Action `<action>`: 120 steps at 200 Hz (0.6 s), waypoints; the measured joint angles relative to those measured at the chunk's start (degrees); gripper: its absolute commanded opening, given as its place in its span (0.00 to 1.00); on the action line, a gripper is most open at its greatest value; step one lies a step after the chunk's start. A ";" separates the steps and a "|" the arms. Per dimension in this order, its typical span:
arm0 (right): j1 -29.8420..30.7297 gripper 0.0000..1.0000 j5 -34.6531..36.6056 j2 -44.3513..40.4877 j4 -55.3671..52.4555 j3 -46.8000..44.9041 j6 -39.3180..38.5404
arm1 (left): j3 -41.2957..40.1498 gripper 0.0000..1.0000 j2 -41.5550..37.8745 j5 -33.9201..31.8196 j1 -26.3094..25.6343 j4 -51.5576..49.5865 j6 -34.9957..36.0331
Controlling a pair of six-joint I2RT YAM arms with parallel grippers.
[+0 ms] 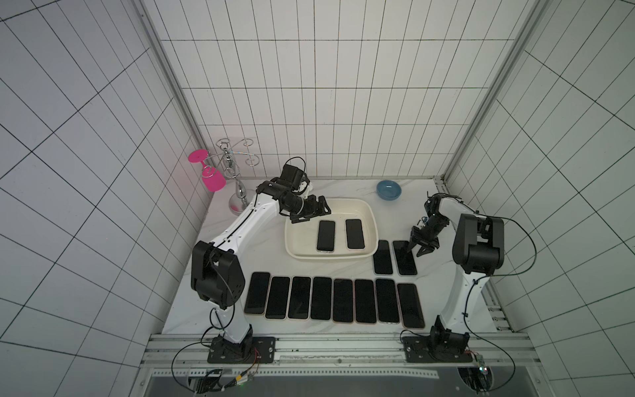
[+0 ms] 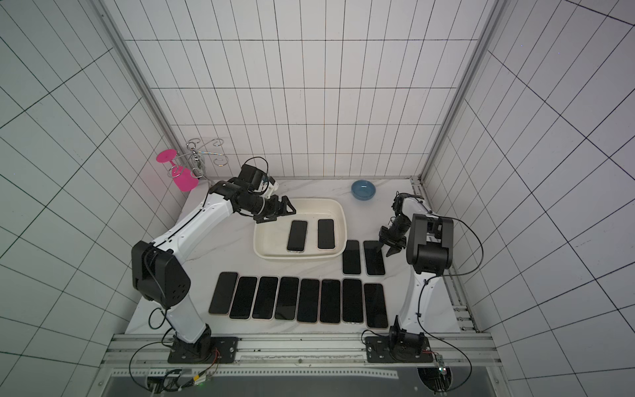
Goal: Take the phone out of the storage box
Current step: Place the phone at the center of the board.
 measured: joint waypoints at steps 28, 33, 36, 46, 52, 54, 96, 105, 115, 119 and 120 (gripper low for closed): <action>0.83 0.43 -1.33 0.00 1.01 -0.70 0.02 | -1.07 0.96 -0.13 -0.28 0.02 0.33 -0.20; 1.01 0.43 -1.33 0.00 1.14 -0.81 0.02 | -1.18 0.96 -0.15 -0.33 0.02 0.37 -0.20; 1.09 0.43 -1.42 0.00 1.18 -0.92 0.02 | -1.22 0.96 -0.15 -0.35 0.02 0.37 -0.20; 1.36 0.43 -1.75 0.00 1.36 -1.25 0.02 | -1.36 0.96 -0.15 -0.37 0.02 0.37 -0.22; 1.51 0.43 -1.86 0.00 1.46 -1.44 0.02 | -1.44 0.96 -0.15 -0.39 0.02 0.39 -0.22; 1.55 0.43 -1.92 0.00 1.46 -1.51 0.02 | -1.46 0.96 -0.15 -0.39 0.02 0.39 -0.22; 2.23 0.43 -2.84 -0.39 1.51 -2.91 0.20 | -1.79 0.96 -0.42 -0.50 0.02 0.46 -0.28; 2.23 0.44 -3.08 -0.42 1.46 -3.13 0.37 | -1.81 0.96 -0.46 -0.50 0.02 0.50 -0.33; 2.23 0.43 -3.17 -0.52 1.49 -3.28 0.55 | -1.84 0.96 -0.52 -0.50 0.02 0.55 -0.35; 2.23 0.43 -3.17 -0.59 1.57 -3.41 0.57 | -1.84 0.96 -0.55 -0.50 0.02 0.59 -0.35; 2.23 0.44 -3.17 -0.61 1.57 -3.43 0.57 | -1.84 0.96 -0.55 -0.50 0.02 0.59 -0.35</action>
